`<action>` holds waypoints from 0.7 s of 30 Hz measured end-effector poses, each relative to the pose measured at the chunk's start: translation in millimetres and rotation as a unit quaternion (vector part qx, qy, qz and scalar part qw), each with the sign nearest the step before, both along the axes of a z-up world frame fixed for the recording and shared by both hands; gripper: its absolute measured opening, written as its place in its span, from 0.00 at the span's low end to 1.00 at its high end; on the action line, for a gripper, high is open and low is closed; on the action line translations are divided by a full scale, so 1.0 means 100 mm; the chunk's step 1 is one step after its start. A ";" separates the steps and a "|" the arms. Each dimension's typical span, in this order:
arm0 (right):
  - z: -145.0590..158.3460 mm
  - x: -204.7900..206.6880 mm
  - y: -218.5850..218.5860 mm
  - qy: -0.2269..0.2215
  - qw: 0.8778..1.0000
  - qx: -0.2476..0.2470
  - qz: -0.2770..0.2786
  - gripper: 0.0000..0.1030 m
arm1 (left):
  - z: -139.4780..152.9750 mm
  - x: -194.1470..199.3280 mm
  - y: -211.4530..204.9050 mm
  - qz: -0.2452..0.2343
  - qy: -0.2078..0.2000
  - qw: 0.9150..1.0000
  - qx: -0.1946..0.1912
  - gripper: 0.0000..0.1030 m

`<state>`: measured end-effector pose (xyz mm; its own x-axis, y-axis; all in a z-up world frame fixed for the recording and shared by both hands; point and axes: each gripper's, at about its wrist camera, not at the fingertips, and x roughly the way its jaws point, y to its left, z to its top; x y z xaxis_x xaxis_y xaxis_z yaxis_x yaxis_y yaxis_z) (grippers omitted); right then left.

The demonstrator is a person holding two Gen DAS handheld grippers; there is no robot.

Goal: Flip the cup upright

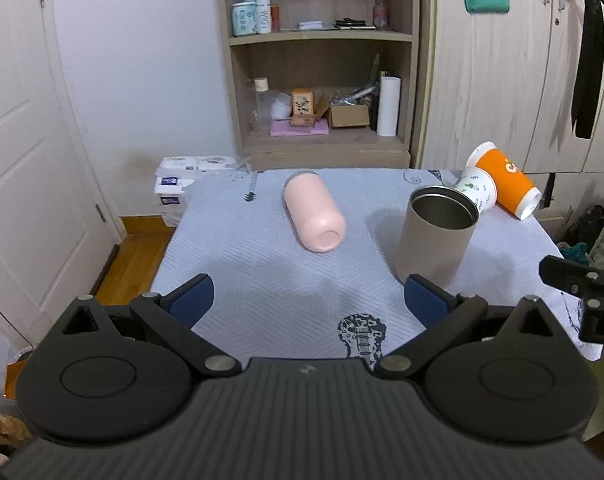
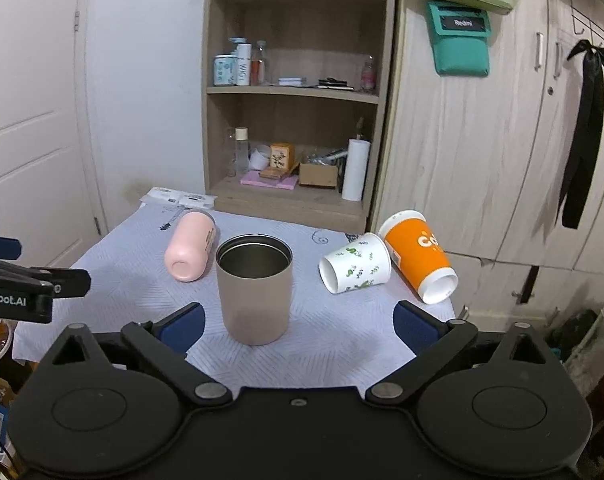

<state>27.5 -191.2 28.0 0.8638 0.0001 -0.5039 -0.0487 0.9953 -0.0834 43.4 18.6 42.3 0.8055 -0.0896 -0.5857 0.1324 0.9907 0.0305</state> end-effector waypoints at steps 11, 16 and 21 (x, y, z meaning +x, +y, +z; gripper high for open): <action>0.05 -0.07 0.05 0.010 0.999 -0.003 -0.043 1.00 | 0.05 -0.03 -0.03 0.010 0.002 1.000 0.002 1.00; 0.04 -0.07 0.07 0.016 0.999 0.007 -0.049 1.00 | 0.02 0.00 -0.01 0.011 0.010 1.000 -0.001 1.00; 0.01 -0.05 0.08 0.024 0.998 0.007 -0.052 1.00 | -0.03 0.02 0.01 0.016 0.016 1.000 0.000 1.00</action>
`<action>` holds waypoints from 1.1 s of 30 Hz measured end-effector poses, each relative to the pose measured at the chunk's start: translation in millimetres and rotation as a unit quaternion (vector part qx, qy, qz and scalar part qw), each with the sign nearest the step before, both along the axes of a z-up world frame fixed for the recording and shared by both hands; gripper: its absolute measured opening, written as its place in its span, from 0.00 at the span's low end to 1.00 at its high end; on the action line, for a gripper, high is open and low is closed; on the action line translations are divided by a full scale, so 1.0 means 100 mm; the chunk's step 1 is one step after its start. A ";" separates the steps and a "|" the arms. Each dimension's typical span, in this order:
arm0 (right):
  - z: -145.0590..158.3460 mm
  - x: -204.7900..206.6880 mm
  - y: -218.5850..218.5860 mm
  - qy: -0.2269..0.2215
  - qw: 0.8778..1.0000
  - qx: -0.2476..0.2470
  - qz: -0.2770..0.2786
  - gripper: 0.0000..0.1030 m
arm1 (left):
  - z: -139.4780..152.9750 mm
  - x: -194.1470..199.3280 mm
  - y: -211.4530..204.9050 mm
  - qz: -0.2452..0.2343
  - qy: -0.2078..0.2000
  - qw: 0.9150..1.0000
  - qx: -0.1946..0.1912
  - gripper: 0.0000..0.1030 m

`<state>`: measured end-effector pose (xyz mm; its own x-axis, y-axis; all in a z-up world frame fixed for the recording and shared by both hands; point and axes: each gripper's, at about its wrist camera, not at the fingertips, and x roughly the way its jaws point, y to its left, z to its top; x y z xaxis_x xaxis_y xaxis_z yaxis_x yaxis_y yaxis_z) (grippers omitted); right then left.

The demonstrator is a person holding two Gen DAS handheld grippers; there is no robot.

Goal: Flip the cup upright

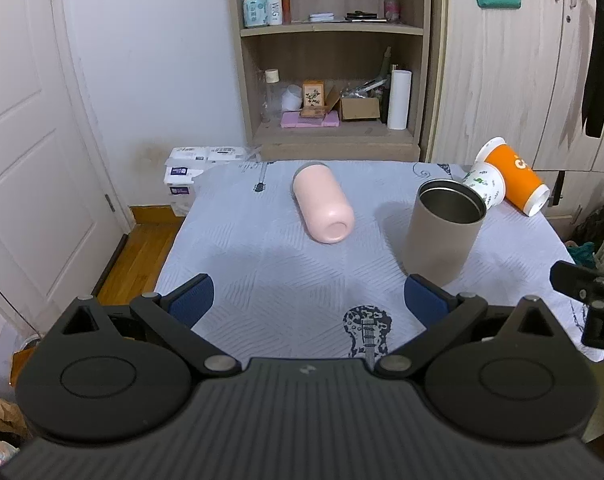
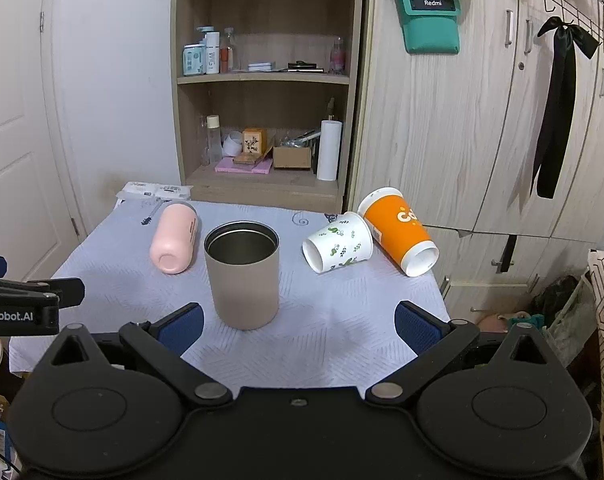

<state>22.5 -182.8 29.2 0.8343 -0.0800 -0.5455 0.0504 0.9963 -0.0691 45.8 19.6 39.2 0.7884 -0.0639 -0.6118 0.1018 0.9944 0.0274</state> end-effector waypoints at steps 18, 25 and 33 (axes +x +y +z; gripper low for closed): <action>-0.02 0.03 0.05 0.009 1.000 -0.008 -0.002 1.00 | -0.11 0.06 0.00 0.002 0.004 1.000 0.015 1.00; -0.03 0.02 0.05 0.009 1.000 -0.011 -0.007 1.00 | -0.11 0.06 0.00 0.001 0.003 1.000 0.016 1.00; -0.04 0.01 0.04 0.007 1.000 -0.015 -0.010 1.00 | -0.12 0.04 0.00 -0.002 0.002 1.000 0.022 1.00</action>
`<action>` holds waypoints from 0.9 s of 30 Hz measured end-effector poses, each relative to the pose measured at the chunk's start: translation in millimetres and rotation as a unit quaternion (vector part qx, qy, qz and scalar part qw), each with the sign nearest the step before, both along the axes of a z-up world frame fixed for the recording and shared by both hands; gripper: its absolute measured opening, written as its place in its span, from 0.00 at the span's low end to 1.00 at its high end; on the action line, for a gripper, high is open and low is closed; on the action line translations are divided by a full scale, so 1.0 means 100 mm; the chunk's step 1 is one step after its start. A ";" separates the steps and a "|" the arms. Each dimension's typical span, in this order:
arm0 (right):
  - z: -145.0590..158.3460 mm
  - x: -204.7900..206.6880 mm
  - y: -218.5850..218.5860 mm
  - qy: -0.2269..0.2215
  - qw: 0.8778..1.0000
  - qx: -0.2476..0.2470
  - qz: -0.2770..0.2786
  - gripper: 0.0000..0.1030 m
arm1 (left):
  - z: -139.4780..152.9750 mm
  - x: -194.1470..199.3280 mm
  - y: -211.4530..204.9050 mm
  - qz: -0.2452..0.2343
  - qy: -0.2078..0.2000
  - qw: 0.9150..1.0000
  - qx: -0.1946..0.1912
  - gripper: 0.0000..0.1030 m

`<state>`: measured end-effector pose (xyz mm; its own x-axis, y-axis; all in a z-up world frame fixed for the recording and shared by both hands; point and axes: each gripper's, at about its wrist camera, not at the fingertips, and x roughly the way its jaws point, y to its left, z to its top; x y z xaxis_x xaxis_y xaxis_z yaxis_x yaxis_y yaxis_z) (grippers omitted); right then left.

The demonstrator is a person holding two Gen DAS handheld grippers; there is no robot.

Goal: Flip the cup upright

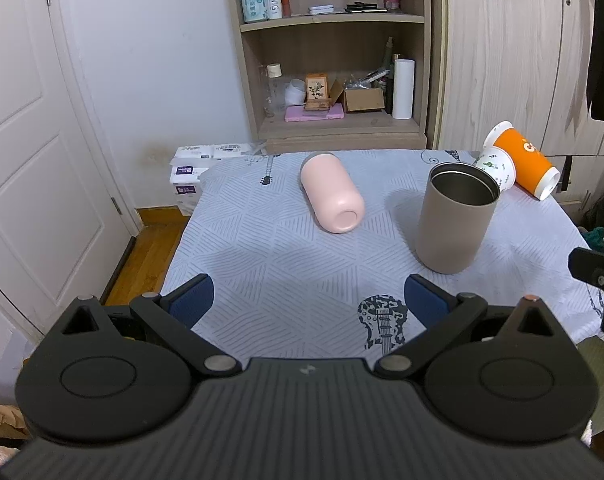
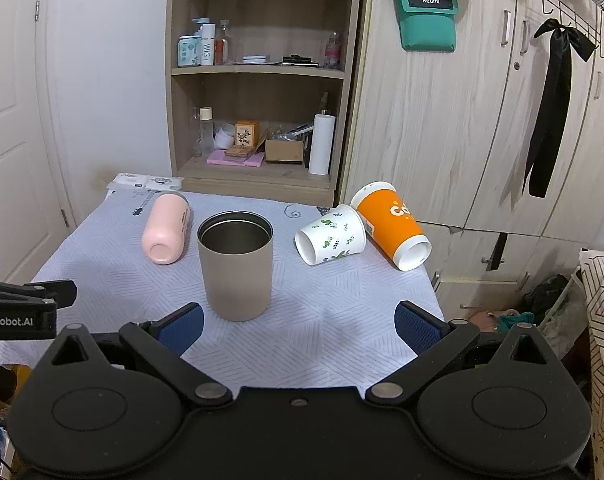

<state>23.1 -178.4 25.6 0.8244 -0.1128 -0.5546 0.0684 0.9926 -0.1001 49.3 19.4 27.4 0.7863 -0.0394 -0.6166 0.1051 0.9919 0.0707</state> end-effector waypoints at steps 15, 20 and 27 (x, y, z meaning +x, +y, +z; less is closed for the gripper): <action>0.01 -0.07 0.04 -0.007 1.000 -0.011 0.006 1.00 | 0.00 -0.06 -0.01 -0.005 -0.011 1.000 0.005 1.00; 0.01 -0.06 0.04 -0.006 1.000 -0.012 0.005 1.00 | 0.00 -0.09 -0.01 -0.003 -0.018 1.000 0.005 1.00; 0.01 -0.07 0.05 -0.007 1.000 -0.013 0.005 1.00 | 0.01 -0.12 0.01 0.004 -0.029 0.999 0.013 1.00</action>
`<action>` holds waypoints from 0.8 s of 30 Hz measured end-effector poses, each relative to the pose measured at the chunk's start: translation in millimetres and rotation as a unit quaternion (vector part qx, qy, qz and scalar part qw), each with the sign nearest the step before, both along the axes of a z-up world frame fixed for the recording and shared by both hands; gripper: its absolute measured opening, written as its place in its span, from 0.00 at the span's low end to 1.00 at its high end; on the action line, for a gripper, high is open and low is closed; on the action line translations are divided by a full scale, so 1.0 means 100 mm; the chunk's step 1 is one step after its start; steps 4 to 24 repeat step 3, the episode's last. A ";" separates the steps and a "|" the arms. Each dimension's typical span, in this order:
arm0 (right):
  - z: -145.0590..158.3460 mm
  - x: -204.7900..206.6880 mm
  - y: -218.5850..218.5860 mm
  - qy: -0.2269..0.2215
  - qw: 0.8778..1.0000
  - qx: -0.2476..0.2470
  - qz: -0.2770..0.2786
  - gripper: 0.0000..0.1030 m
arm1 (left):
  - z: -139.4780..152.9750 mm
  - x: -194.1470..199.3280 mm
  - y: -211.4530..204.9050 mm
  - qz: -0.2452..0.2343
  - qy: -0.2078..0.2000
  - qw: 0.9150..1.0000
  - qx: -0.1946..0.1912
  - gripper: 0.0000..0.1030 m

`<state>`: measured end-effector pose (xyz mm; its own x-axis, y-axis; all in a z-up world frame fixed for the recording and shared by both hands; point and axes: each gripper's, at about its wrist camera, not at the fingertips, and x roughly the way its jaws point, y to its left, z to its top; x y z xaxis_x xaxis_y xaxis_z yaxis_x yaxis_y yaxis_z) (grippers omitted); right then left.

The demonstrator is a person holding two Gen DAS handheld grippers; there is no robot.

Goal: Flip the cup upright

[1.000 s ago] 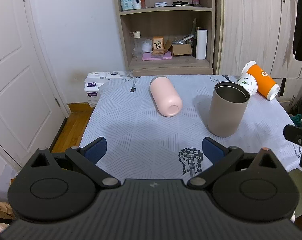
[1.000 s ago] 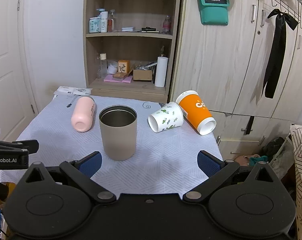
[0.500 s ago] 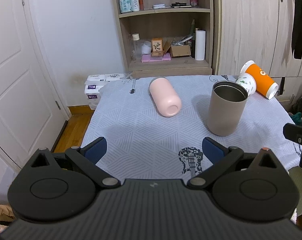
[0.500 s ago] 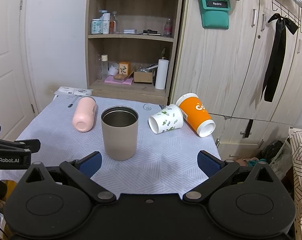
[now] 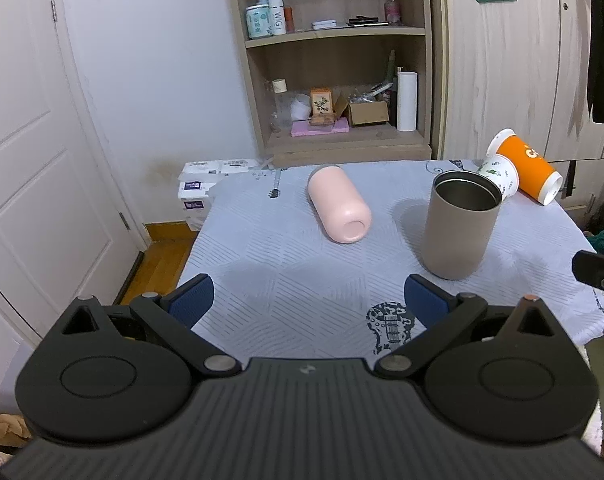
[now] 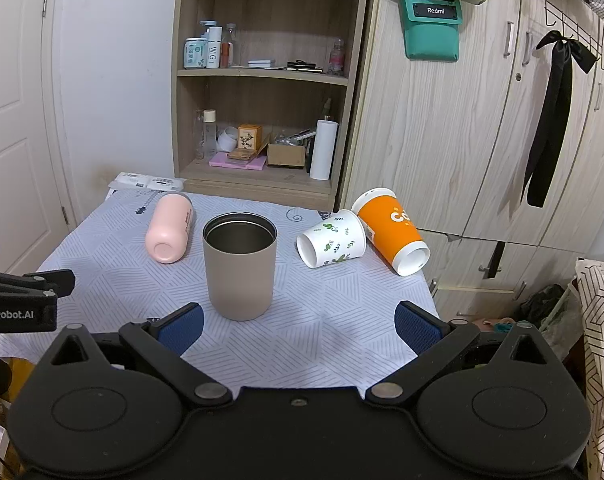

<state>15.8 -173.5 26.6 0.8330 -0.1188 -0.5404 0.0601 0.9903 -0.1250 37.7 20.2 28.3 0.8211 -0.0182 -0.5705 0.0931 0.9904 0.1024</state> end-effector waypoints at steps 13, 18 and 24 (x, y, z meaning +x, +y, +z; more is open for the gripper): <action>0.00 0.00 0.00 0.001 1.000 0.000 0.000 1.00 | 0.01 0.00 0.01 0.000 -0.003 1.000 -0.002 1.00; 0.00 0.00 0.00 0.001 1.000 0.000 0.000 1.00 | 0.01 0.00 0.01 0.000 -0.003 1.000 -0.002 1.00; 0.00 0.00 0.00 0.001 1.000 0.000 0.000 1.00 | 0.01 0.00 0.01 0.000 -0.003 1.000 -0.002 1.00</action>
